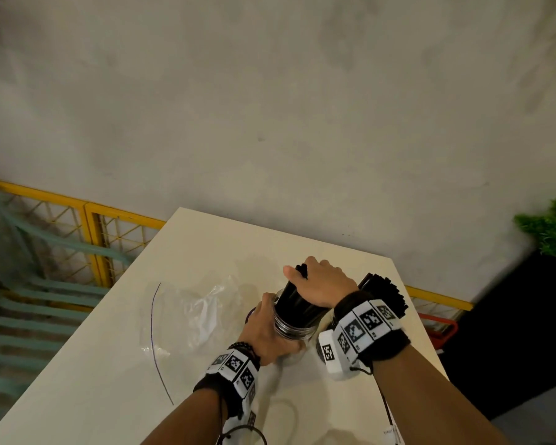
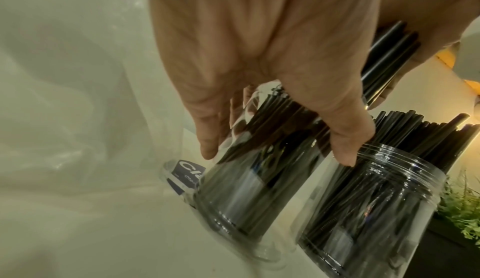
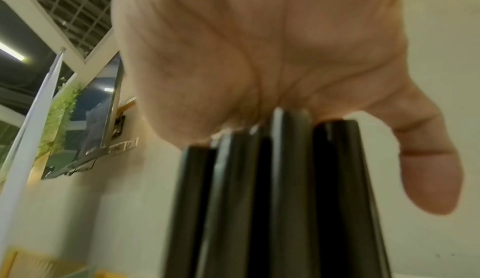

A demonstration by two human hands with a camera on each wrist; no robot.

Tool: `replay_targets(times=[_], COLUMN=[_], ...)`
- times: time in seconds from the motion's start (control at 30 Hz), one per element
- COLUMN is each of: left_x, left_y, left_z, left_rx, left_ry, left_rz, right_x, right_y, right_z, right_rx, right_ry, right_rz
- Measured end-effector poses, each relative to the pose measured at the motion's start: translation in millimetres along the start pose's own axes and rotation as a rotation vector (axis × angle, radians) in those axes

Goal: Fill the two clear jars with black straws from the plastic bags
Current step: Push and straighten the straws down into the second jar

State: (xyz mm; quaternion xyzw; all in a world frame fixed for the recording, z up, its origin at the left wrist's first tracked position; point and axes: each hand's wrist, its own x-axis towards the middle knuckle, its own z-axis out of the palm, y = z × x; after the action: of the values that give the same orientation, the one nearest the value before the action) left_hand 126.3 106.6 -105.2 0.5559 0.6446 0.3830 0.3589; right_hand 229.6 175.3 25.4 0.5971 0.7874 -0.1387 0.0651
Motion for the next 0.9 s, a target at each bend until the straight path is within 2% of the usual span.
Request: replay_targets(times=[0.17, 0.27, 0.37, 0.43, 0.5, 0.53, 0.6, 0.67, 0.73, 0.77, 0.83, 0.9], left_x=[6, 7, 7, 8, 9, 9, 9, 10, 11, 10, 10, 10], left_y=[7, 4, 3, 3, 2, 1, 1, 2, 2, 3, 2, -1], left_z=[-1, 0, 2, 1, 2, 2, 3, 4, 4, 3, 3, 4], left_rx=[-0.014, -0.007, -0.002, 0.015, 0.035, 0.041, 0.047, 0.075, 0.084, 0.074, 0.052, 0.028], left_ry=[0.008, 0.019, 0.021, 0.020, 0.018, 0.018, 0.026, 0.033, 0.037, 0.037, 0.036, 0.027], left_rz=[0.015, 0.023, 0.022, 0.027, 0.041, 0.044, 0.045, 0.070, 0.081, 0.066, 0.027, 0.002], right_x=[-2, -6, -18, -24, -24, -22, -17, -13, -9, -8, -5, -5], right_y=[20, 23, 15, 4, -4, -6, -6, -2, 5, 9, 17, 21], right_z=[-30, -38, -31, -17, 5, 14, 23, 21, 15, 12, 3, -10], right_rx=[0.202, 0.203, 0.201, 0.105, -0.091, -0.203, -0.334, -0.297, -0.253, -0.237, -0.101, 0.153], right_ry=[0.229, 0.255, 0.262, 0.222, 0.161, 0.161, 0.251, 0.300, 0.260, 0.218, 0.131, 0.154], right_rz=[-0.015, -0.017, -0.082, -0.166, -0.229, -0.232, -0.278, -0.479, -0.658, -0.682, -0.638, -0.592])
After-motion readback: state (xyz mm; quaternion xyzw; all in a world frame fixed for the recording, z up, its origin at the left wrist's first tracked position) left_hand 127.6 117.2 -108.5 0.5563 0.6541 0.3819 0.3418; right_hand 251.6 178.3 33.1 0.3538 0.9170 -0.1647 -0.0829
